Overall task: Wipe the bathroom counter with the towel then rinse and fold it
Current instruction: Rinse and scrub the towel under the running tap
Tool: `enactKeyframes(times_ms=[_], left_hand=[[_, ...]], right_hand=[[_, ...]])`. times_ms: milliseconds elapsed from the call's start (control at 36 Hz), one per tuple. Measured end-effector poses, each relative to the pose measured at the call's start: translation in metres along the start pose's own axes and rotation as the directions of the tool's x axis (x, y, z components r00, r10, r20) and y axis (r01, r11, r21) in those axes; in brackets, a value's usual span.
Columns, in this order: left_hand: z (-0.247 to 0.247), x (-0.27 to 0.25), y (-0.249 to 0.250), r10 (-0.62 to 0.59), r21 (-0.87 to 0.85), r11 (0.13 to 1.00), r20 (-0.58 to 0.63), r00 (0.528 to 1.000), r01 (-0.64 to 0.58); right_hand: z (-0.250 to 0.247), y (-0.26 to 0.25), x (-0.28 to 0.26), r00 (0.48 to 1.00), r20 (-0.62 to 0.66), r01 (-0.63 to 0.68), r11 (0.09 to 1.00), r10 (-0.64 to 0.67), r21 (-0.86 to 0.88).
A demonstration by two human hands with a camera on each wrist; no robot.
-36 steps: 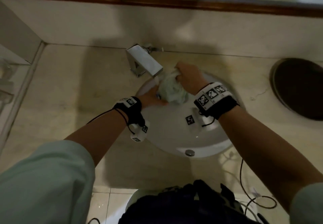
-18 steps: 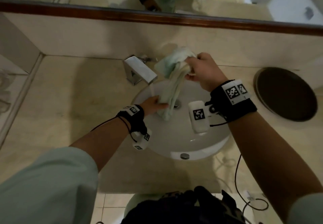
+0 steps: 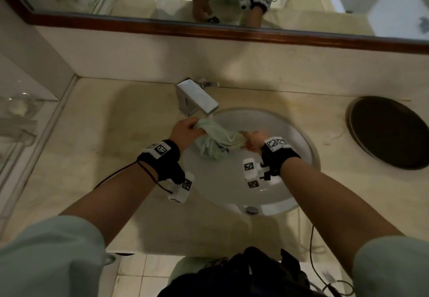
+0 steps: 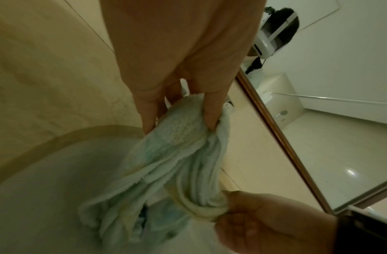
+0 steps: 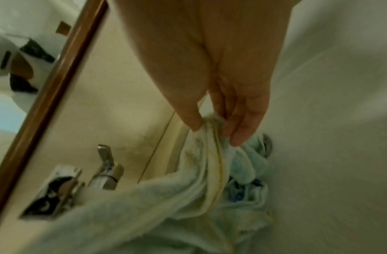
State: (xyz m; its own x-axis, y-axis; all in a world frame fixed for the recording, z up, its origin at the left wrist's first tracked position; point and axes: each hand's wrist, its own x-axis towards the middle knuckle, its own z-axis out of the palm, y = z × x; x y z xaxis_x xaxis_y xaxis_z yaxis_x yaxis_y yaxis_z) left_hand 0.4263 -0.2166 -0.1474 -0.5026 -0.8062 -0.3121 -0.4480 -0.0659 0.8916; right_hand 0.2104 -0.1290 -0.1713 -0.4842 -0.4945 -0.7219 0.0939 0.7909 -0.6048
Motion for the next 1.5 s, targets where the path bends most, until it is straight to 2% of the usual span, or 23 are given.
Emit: enactKeyframes(times_ms=[56, 139, 194, 278, 333, 444, 500, 639, 750, 833, 889, 1028, 1111, 1194, 1278, 1333, 1389, 1444, 1500], left_hand=[[0.001, -0.003, 0.007, 0.030, -0.023, 0.999, -0.019, 0.999, -0.030], [0.005, -0.007, 0.018, 0.055, -0.026, 0.998, -0.048, 0.997, -0.057], [0.008, -0.009, 0.022, 0.086, 0.003, 0.996, -0.060, 0.995, -0.086], [0.011, -0.010, 0.031, 0.122, 0.057, 0.991, -0.052, 0.991, -0.119], [0.012, -0.008, 0.036, 0.156, 0.060, 0.986, -0.051, 0.986, -0.153], [0.009, -0.003, 0.050, 0.237, 0.059, 0.970, -0.011, 0.972, -0.236], [0.003, 0.001, 0.056, 0.280, 0.088, 0.956, 0.011, 0.960, -0.280], [-0.016, 0.011, 0.064, 0.290, 0.233, 0.917, 0.165, 0.943, -0.323], [-0.022, 0.013, 0.056, 0.214, 0.378, 0.874, 0.261, 0.941, -0.304], [-0.018, 0.012, 0.044, 0.173, 0.427, 0.853, 0.309, 0.935, -0.299], [-0.015, 0.010, 0.037, 0.141, 0.452, 0.851, 0.296, 0.945, -0.269], [-0.006, 0.016, 0.020, 0.132, 0.368, 0.914, 0.121, 0.984, -0.168], [0.001, 0.018, 0.022, 0.121, 0.382, 0.914, 0.061, 0.991, -0.135], [0.009, 0.021, 0.020, 0.085, 0.425, 0.899, 0.066, 0.994, -0.105], [0.014, 0.027, 0.015, -0.046, 0.483, 0.876, 0.093, 0.995, -0.004], [0.017, 0.035, 0.012, -0.171, 0.611, 0.791, 0.179, 0.969, 0.027], [0.022, 0.041, 0.008, -0.246, 0.713, 0.701, 0.248, 0.937, -0.005], [0.027, 0.051, 0.004, -0.282, 0.728, 0.684, 0.304, 0.910, -0.031], [0.029, 0.055, -0.001, -0.288, 0.732, 0.679, 0.330, 0.899, -0.051]], right_hand=[[0.006, -0.004, -0.010, 0.998, 0.044, 0.047, 0.996, -0.043, -0.081], [0.013, -0.014, -0.022, 0.975, 0.127, 0.209, 0.943, -0.181, -0.260], [0.016, -0.022, -0.030, 0.931, 0.200, 0.358, 0.874, -0.306, -0.330], [0.017, -0.033, -0.036, 0.828, 0.313, 0.560, 0.696, -0.465, -0.449], [0.016, -0.039, -0.039, 0.801, 0.290, 0.595, 0.643, -0.524, -0.482], [0.007, -0.048, -0.044, 0.737, 0.241, 0.665, 0.614, -0.631, -0.424], [0.003, -0.052, -0.047, 0.720, 0.212, 0.687, 0.637, -0.661, -0.350], [-0.007, -0.053, -0.052, 0.732, 0.139, 0.681, 0.718, -0.667, -0.142], [-0.004, -0.046, -0.054, 0.711, 0.134, 0.702, 0.708, -0.690, -0.080], [0.005, -0.036, -0.051, 0.704, 0.132, 0.708, 0.703, -0.697, -0.062], [0.012, -0.030, -0.047, 0.721, 0.119, 0.692, 0.718, -0.683, -0.074], [0.022, -0.020, -0.032, 0.756, 0.052, 0.654, 0.757, -0.653, 0.009], [0.024, -0.019, -0.020, 0.793, 0.008, 0.608, 0.792, -0.609, 0.045], [0.026, -0.017, -0.005, 0.794, -0.012, 0.607, 0.793, -0.608, -0.059], [0.029, -0.012, 0.008, 0.783, 0.039, 0.610, 0.754, -0.621, -0.243], [0.030, -0.008, 0.018, 0.819, 0.179, 0.563, 0.700, -0.546, -0.440], [0.031, -0.002, 0.028, 0.861, 0.325, 0.505, 0.587, -0.390, -0.633], [0.031, 0.003, 0.033, 0.877, 0.373, 0.480, 0.532, -0.302, -0.698], [0.031, 0.009, 0.038, 0.882, 0.359, 0.471, 0.538, -0.306, -0.699]])
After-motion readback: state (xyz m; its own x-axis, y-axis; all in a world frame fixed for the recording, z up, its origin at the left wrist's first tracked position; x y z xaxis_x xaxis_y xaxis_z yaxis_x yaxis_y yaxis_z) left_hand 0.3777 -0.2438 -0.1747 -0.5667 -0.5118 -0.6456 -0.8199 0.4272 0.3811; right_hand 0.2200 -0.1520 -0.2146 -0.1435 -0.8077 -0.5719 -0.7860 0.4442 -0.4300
